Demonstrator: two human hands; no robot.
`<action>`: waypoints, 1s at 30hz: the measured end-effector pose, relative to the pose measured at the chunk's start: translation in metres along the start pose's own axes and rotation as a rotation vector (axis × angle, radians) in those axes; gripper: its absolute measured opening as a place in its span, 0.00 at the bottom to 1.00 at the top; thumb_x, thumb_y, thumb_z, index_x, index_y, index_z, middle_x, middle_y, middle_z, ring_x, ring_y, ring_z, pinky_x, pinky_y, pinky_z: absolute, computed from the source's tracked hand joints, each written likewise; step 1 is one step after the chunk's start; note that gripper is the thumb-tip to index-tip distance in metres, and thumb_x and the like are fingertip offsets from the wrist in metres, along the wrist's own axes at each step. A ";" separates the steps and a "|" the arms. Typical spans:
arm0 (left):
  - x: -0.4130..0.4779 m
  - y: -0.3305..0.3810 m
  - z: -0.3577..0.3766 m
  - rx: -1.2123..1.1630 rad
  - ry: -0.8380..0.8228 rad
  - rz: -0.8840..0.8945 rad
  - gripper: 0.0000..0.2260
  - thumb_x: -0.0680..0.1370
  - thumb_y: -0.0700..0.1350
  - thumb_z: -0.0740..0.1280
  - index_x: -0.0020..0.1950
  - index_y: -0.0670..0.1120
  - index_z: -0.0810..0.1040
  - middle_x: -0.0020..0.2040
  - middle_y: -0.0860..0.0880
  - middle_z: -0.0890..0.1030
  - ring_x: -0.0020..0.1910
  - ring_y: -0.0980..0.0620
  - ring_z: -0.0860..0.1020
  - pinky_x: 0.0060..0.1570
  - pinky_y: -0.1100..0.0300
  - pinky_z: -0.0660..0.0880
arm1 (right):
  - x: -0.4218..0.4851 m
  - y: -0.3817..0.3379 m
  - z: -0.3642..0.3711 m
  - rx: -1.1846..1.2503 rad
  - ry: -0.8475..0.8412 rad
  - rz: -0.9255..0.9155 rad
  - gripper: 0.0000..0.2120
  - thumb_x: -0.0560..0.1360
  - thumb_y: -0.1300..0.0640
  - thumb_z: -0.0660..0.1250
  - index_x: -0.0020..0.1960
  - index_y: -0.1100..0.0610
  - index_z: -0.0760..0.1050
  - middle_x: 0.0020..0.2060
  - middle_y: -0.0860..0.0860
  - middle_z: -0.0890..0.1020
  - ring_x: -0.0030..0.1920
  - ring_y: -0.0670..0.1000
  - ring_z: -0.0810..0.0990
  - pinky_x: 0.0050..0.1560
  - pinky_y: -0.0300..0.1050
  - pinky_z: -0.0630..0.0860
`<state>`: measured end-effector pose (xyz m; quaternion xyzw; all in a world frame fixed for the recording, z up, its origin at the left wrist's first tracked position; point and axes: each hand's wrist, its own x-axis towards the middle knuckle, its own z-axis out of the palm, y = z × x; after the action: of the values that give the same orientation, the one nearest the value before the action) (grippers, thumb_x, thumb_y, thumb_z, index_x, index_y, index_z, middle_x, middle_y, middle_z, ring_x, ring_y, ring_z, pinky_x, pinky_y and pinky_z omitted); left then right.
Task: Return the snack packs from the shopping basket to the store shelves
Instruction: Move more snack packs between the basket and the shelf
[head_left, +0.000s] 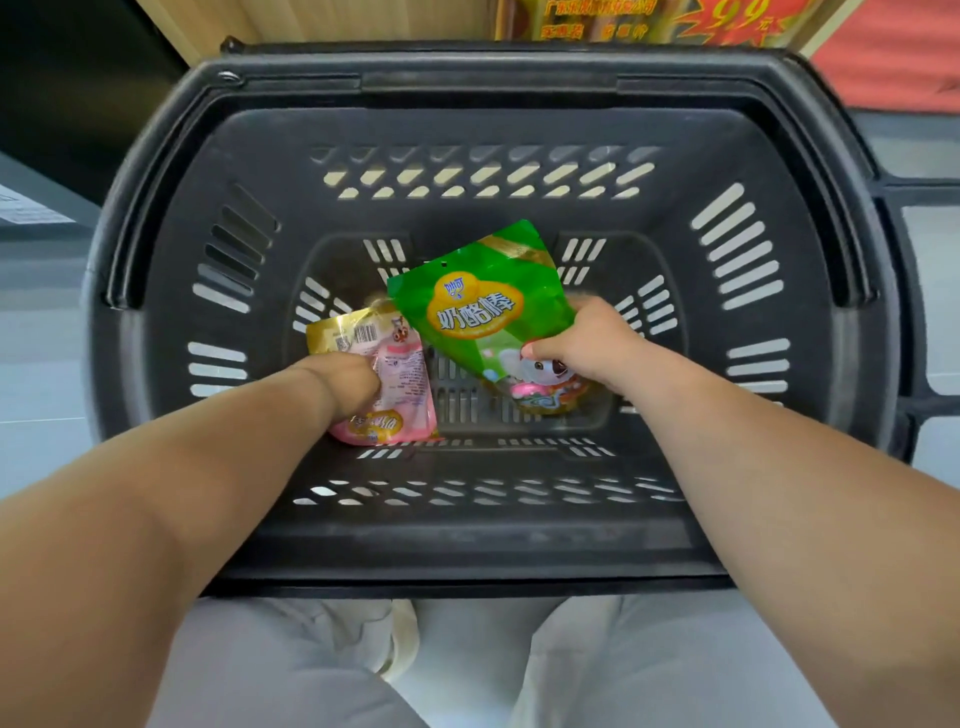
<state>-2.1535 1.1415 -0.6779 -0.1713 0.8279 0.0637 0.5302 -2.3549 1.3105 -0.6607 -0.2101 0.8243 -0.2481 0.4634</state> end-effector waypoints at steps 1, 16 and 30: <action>0.002 0.000 0.000 0.025 0.002 0.007 0.12 0.79 0.46 0.61 0.61 0.45 0.77 0.60 0.45 0.77 0.58 0.46 0.76 0.57 0.56 0.73 | 0.000 0.001 0.001 0.001 -0.003 0.000 0.21 0.65 0.55 0.77 0.57 0.54 0.78 0.50 0.53 0.83 0.52 0.54 0.80 0.58 0.50 0.75; -0.044 -0.010 -0.060 -1.375 0.047 0.027 0.11 0.79 0.39 0.57 0.51 0.39 0.79 0.39 0.40 0.79 0.33 0.44 0.77 0.35 0.55 0.73 | -0.006 0.009 -0.025 0.338 0.108 0.042 0.11 0.66 0.61 0.77 0.47 0.53 0.80 0.43 0.50 0.83 0.44 0.48 0.80 0.42 0.41 0.75; -0.065 0.002 -0.052 -2.337 0.012 0.314 0.17 0.78 0.51 0.60 0.51 0.42 0.84 0.51 0.42 0.84 0.49 0.43 0.83 0.42 0.47 0.80 | -0.020 -0.009 -0.017 0.760 -0.320 0.235 0.08 0.70 0.64 0.69 0.48 0.60 0.82 0.44 0.57 0.86 0.42 0.56 0.85 0.37 0.49 0.82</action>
<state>-2.1734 1.1422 -0.5972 -0.4494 0.2811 0.8473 0.0338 -2.3593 1.3182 -0.6343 0.0351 0.6104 -0.4439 0.6551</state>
